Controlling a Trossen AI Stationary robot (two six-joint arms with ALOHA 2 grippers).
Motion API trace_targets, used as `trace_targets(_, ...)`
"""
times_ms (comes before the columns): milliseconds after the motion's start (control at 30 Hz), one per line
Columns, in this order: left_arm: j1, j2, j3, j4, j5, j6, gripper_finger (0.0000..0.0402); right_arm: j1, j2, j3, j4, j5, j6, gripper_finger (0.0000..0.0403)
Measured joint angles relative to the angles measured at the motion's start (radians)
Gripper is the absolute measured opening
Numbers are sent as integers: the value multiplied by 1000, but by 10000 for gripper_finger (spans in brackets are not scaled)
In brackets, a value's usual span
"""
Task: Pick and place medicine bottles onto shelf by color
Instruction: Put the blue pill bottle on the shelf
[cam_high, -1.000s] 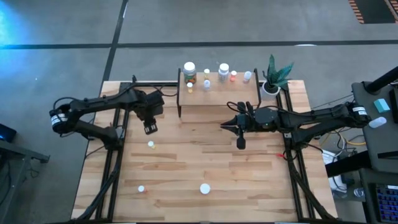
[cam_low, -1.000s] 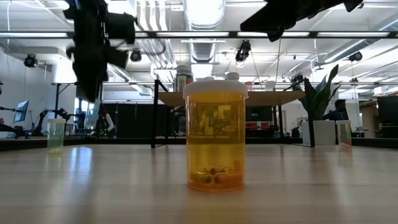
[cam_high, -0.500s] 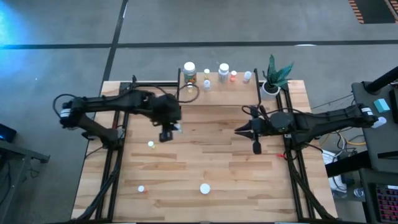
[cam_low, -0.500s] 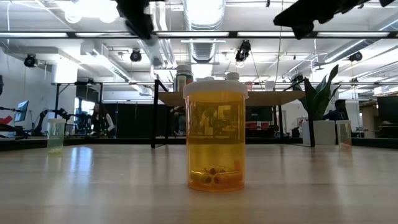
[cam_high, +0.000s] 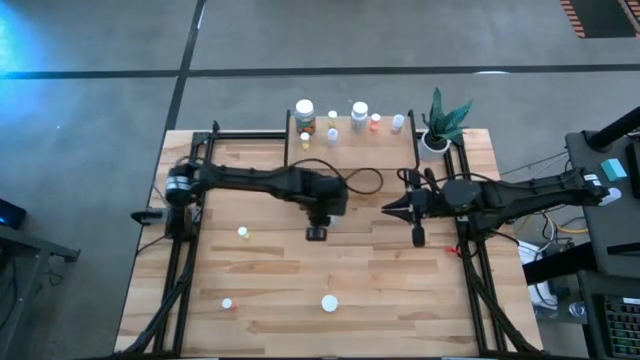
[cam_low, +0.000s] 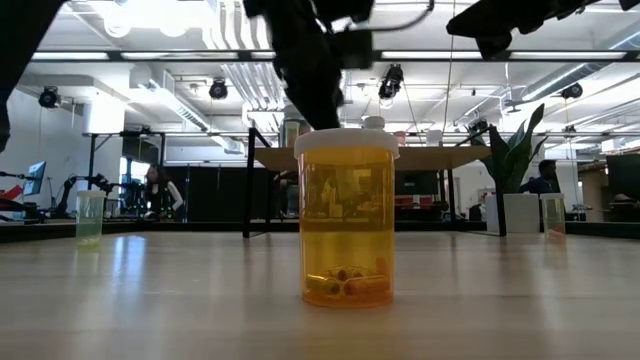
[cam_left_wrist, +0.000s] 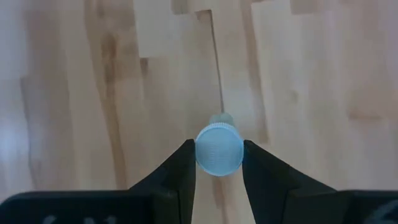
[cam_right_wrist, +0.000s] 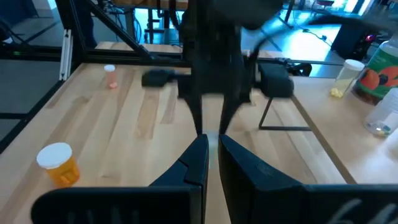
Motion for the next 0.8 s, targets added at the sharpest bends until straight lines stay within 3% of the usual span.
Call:
trace_targets(267, 1, 117, 30, 59, -24, 72, 91, 0, 3, 0, -4, 0, 0, 27)
trace_targets(800, 7, 130, 3, 95, -49, 71, 112, 0, 3, 0, -4, -7, 0, 27)
